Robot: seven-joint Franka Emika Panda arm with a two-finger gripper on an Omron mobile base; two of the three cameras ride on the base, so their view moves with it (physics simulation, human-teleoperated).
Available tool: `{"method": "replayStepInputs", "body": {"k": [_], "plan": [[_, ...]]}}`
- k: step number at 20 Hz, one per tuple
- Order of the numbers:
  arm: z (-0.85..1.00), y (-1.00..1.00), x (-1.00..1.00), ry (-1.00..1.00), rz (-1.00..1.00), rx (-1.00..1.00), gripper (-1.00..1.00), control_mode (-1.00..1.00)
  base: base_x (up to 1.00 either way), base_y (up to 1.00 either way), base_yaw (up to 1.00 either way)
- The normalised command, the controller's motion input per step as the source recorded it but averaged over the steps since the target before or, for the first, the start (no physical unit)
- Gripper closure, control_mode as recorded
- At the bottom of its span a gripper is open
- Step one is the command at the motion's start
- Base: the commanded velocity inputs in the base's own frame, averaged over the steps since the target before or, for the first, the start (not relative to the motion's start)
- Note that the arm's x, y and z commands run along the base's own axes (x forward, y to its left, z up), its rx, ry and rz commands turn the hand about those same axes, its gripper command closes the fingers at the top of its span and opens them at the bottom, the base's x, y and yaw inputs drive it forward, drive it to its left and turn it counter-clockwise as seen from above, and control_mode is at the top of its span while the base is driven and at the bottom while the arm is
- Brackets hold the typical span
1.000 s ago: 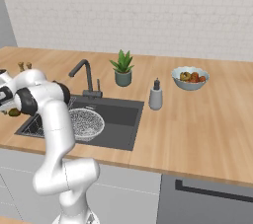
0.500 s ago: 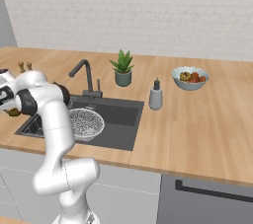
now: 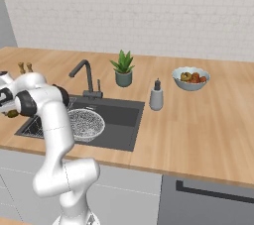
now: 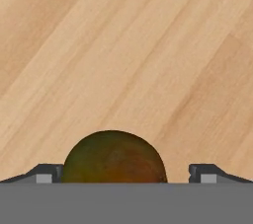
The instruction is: Put the colander in the sink, put the mango in the colander, and turn on the sink faucet and pour water over the colander.
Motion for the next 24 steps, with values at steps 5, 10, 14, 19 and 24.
{"method": "replayStepInputs", "body": {"k": [5, 10, 14, 19, 24], "plan": [[-0.13, 0.0, 0.0, 0.02, 0.0, 0.0, 1.0, -1.0, 0.0, 0.0, 0.0], [0.0, 0.0, 0.01, 0.03, 0.0, 0.0, 1.0, -1.0, 0.0, 0.0, 0.0], [0.22, -0.12, -0.15, 0.0, -0.06, 0.0, 1.0, -1.0, 0.0, 0.0, 0.0], [0.47, -0.48, -0.55, 0.0, -0.11, 0.0, 1.0, -1.0, 0.0, 0.0, 0.0], [0.51, -0.82, -0.57, 0.0, -0.13, 0.0, 1.0, -1.0, 0.0, 0.0, 0.0]]}}
